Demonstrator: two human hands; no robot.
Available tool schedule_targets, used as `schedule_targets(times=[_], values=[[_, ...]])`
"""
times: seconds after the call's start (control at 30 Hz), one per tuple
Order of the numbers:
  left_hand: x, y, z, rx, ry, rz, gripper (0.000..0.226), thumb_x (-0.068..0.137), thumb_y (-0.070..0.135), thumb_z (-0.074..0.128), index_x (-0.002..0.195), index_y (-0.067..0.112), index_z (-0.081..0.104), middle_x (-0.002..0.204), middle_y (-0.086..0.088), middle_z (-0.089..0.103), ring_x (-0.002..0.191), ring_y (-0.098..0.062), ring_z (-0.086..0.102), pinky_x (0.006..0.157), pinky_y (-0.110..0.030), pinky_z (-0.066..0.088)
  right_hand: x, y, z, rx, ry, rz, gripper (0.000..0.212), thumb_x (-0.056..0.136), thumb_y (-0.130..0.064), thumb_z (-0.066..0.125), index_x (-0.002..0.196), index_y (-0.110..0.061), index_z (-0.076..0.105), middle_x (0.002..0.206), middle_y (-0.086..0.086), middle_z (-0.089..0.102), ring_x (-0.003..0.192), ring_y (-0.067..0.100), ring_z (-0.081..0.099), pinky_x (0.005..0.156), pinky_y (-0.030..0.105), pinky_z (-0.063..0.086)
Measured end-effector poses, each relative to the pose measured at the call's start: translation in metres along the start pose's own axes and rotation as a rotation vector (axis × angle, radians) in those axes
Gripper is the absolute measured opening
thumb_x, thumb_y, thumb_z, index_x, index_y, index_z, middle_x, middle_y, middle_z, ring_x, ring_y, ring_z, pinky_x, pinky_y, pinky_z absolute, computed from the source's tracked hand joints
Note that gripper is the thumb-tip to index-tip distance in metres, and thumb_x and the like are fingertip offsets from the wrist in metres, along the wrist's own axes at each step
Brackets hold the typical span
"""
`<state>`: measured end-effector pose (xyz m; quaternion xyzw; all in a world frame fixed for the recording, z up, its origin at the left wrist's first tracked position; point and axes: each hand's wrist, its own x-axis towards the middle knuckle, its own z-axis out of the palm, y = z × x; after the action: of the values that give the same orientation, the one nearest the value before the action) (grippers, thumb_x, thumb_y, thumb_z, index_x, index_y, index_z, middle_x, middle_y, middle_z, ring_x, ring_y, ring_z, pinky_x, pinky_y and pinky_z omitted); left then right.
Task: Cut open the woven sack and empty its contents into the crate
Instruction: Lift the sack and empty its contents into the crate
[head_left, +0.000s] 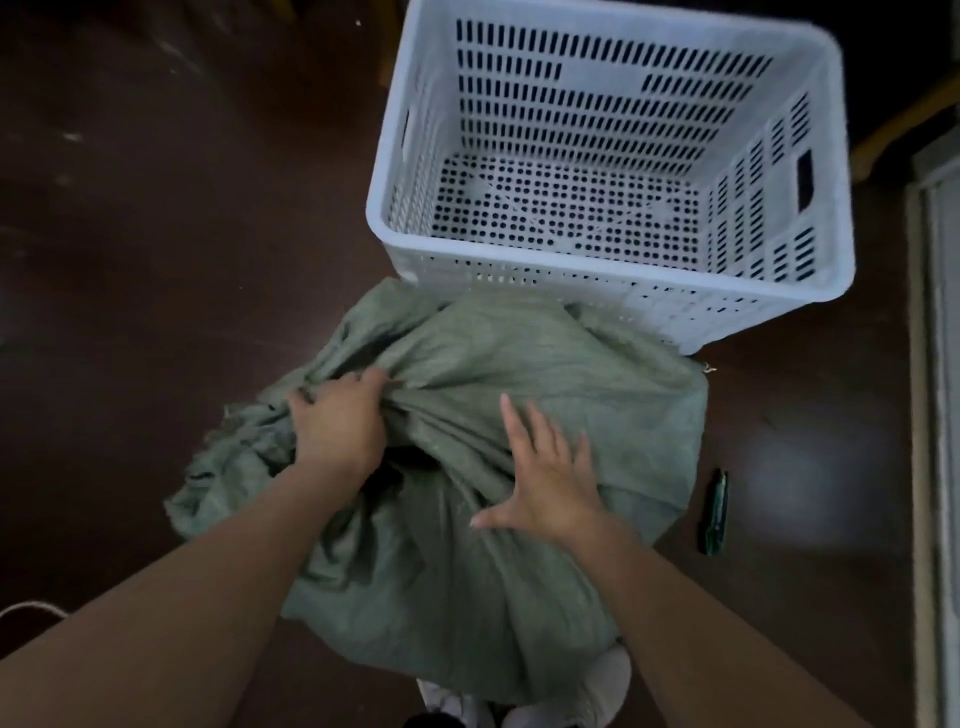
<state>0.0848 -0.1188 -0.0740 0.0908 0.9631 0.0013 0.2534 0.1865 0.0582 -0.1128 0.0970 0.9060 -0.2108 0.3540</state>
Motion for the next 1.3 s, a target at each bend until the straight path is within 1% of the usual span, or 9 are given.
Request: schedule_targets(times=[0.13,0.23,0.33,0.47,0.73,0.87,1.0,1.13,1.3], values=[[-0.011,0.03,-0.023,-0.808,-0.07,0.14,0.021,0.089,0.002,0.051,0.098,0.018,0.061,0.102,-0.006,0.065,0.102,-0.023,0.058,0.093,-0.037,0.044,-0.002,-0.004,-0.023,0.03,0.192,-0.009,0.124,0.064,-0.063,0.071,0.146,-0.039,-0.02,0.157,-0.002,-0.026,0.145,0.018,-0.022,0.116,0.053,-0.008],[-0.021,0.041,-0.044,-1.089,-0.211,0.162,0.022,0.091,0.006,0.051,0.091,0.024,0.063,0.094,0.001,0.066,0.097,-0.021,0.061,0.088,-0.035,0.047,0.001,0.001,-0.033,0.24,0.283,-0.044,0.065,0.079,-0.045,0.067,0.137,-0.027,0.043,0.159,-0.003,0.014,0.148,0.017,0.006,0.119,0.047,0.01],[-0.029,0.04,-0.048,-0.792,-0.158,0.186,0.033,0.092,0.022,0.052,0.124,0.032,0.053,0.125,0.003,0.06,0.122,-0.02,0.051,0.106,-0.038,0.037,-0.012,0.002,-0.048,0.728,0.209,0.078,0.024,0.089,-0.019,0.061,0.111,-0.015,0.067,0.119,0.003,0.065,0.118,0.018,0.056,0.093,0.029,0.042],[-0.075,0.039,-0.051,-0.057,-0.001,0.228,0.1,0.072,0.082,0.033,0.148,0.035,-0.013,0.16,-0.005,0.0,0.147,-0.028,-0.002,0.116,-0.054,-0.006,-0.045,0.009,-0.073,1.219,0.218,0.396,0.017,0.094,-0.008,0.049,0.096,-0.008,0.067,0.105,0.012,0.067,0.094,0.023,0.061,0.082,0.03,0.047],[-0.126,0.075,-0.062,-0.181,-0.224,0.12,0.135,0.055,0.082,0.058,0.126,0.03,-0.044,0.153,-0.007,-0.033,0.143,-0.028,-0.026,0.117,-0.055,-0.003,-0.11,-0.031,-0.153,1.886,-0.14,0.636,0.04,0.098,-0.026,0.043,0.104,0.008,0.065,0.093,0.024,0.071,0.088,0.036,0.064,0.075,0.051,0.05],[-0.127,0.078,-0.09,-0.301,-0.021,0.183,0.116,0.073,0.065,0.06,0.147,0.027,-0.021,0.159,0.002,-0.013,0.147,-0.02,-0.011,0.118,-0.046,-0.002,-0.151,-0.055,-0.199,1.985,-0.139,0.531,0.041,0.099,-0.021,0.038,0.092,0.011,0.063,0.072,0.026,0.07,0.078,0.038,0.061,0.069,0.051,0.046],[-0.129,0.06,-0.129,-0.695,0.167,0.292,0.039,0.082,0.029,0.06,0.121,0.031,0.052,0.118,0.005,0.065,0.115,-0.016,0.056,0.096,-0.032,0.044,-0.183,-0.077,-0.243,1.986,-0.14,0.369,0.03,0.095,-0.014,0.045,0.099,0.007,0.065,0.098,0.026,0.069,0.085,0.037,0.063,0.07,0.052,0.048],[-0.109,0.06,-0.211,-1.052,0.114,0.359,0.01,0.084,0.033,0.059,0.091,0.026,0.062,0.089,0.011,0.068,0.086,-0.003,0.06,0.08,-0.026,0.047,-0.203,-0.082,-0.323,1.896,0.001,-0.02,0.041,0.07,-0.011,0.06,0.11,-0.001,0.065,0.115,0.024,0.067,0.095,0.033,0.07,0.076,0.052,0.056],[-0.053,0.093,-0.313,-1.233,0.132,0.198,0.014,0.091,0.033,0.057,0.084,0.022,0.06,0.086,0.003,0.067,0.085,-0.017,0.063,0.08,-0.03,0.05,-0.211,-0.076,-0.392,1.617,0.21,-0.401,0.077,0.08,-0.04,0.059,0.145,-0.007,0.033,0.143,0.016,0.048,0.127,0.025,0.053,0.102,0.043,0.046]])
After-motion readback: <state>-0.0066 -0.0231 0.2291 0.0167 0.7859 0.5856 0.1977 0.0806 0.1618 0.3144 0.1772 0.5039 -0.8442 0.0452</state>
